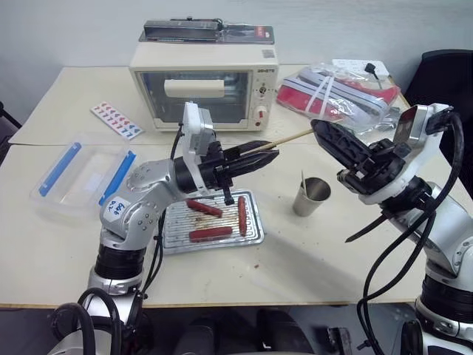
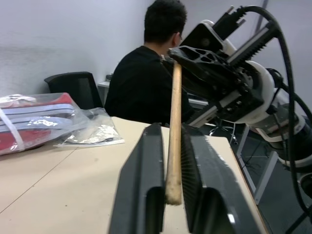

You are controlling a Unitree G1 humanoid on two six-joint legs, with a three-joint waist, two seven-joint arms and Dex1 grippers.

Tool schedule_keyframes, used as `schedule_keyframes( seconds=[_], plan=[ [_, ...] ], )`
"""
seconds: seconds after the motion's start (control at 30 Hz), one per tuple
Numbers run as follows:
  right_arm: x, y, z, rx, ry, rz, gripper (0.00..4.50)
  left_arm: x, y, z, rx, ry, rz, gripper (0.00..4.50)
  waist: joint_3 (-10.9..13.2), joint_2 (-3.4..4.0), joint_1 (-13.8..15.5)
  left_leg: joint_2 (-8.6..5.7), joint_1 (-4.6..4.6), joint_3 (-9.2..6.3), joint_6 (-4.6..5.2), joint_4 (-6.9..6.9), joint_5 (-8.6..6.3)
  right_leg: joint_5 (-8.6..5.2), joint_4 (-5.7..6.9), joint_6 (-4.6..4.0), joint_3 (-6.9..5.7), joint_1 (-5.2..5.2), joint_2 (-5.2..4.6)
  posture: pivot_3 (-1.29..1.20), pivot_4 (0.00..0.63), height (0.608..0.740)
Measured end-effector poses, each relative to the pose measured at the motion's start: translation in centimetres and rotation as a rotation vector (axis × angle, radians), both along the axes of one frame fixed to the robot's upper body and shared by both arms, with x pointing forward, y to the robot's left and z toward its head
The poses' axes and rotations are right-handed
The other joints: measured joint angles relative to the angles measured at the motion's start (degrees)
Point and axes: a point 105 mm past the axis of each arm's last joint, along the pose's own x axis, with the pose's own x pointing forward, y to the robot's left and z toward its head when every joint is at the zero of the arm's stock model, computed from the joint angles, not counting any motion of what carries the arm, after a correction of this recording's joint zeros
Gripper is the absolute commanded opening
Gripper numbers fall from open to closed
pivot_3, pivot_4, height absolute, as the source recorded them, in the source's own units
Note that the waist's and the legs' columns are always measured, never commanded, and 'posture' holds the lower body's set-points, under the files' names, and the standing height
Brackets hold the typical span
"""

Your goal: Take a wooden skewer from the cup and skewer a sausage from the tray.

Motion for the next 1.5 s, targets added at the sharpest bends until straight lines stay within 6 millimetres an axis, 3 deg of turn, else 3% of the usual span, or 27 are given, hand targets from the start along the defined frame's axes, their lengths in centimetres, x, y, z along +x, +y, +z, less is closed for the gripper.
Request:
schedule_keyframes(
  seconds=[0.07,0.3,0.6,0.73,1.0,1.1,1.3,1.4,1.5],
  plan=[
    [0.0,0.1,-0.1,-0.004,0.005,0.003,0.0,0.1,-0.1,0.0,-0.005,0.002,0.006,1.95,0.0,0.0,0.0,0.0,0.0,0.0,0.0,0.0,0.0,0.0,-0.01,0.0,0.0,0.0,0.0,0.0,0.15,0.74],
    [0.0,0.2,-0.1,-0.004,0.006,0.004,0.0,0.0,-0.1,0.2,-0.016,0.007,0.005,1.95,0.0,0.0,0.0,0.0,0.0,0.0,0.0,0.0,0.0,0.0,-0.01,0.0,0.0,0.0,0.0,0.0,0.15,0.74],
    [0.0,0.1,0.0,-0.001,0.004,0.003,0.0,-0.5,-0.3,0.6,-0.051,0.017,-0.031,0.02,0.0,0.0,0.0,0.0,0.0,0.0,0.0,0.0,0.0,0.0,-0.01,0.0,0.0,0.0,0.0,0.0,0.15,0.74],
    [0.0,0.1,0.0,0.003,0.001,0.005,0.0,-0.5,-0.3,0.6,-0.054,0.016,-0.034,0.02,0.0,0.0,0.0,0.0,0.0,0.0,0.0,0.0,0.0,0.0,-0.01,0.0,0.0,0.0,0.0,0.0,0.15,0.74],
    [0.0,0.0,-0.2,-0.022,0.007,-0.001,1.84,-0.4,-0.1,0.6,-0.041,0.013,-0.016,0.0,0.0,0.0,0.0,0.0,0.0,0.01,0.0,0.0,0.0,0.0,-0.01,0.0,0.01,0.0,0.0,0.0,0.15,0.74],
    [-0.1,-0.5,-0.3,-0.15,0.003,-0.033,2.0,-0.2,0.3,0.4,-0.016,0.01,0.002,0.0,0.0,0.0,0.0,-0.01,0.0,0.02,0.01,0.0,0.0,0.0,-0.05,0.0,0.02,-0.01,0.0,0.0,0.15,0.74],
    [-0.4,-1.5,-0.1,-0.52,-0.035,-0.092,2.0,-0.6,3.8,-1.1,0.102,0.044,0.078,0.0,0.0,0.0,-0.2,0.03,0.02,0.05,0.01,-0.09,0.0,-0.04,-0.16,-0.07,0.05,-0.05,0.02,0.0,0.15,0.74],
    [0.3,-1.7,-1.0,-0.675,-0.036,-0.145,2.0,-1.1,5.9,-1.9,0.161,0.073,0.116,0.0,0.0,-0.01,-0.1,0.05,0.03,0.03,0.0,-0.08,0.0,-0.05,-0.17,-0.08,0.03,-0.04,0.02,0.0,0.15,0.74],
    [0.9,-1.6,-2.9,-0.813,-0.013,-0.17,2.72,-1.8,8.3,-2.3,0.227,0.088,0.156,0.0,0.0,-0.02,0.0,0.05,0.02,0.02,0.0,-0.08,0.0,-0.05,-0.21,-0.09,0.03,-0.04,0.0,0.0,0.15,0.74]
  ],
)
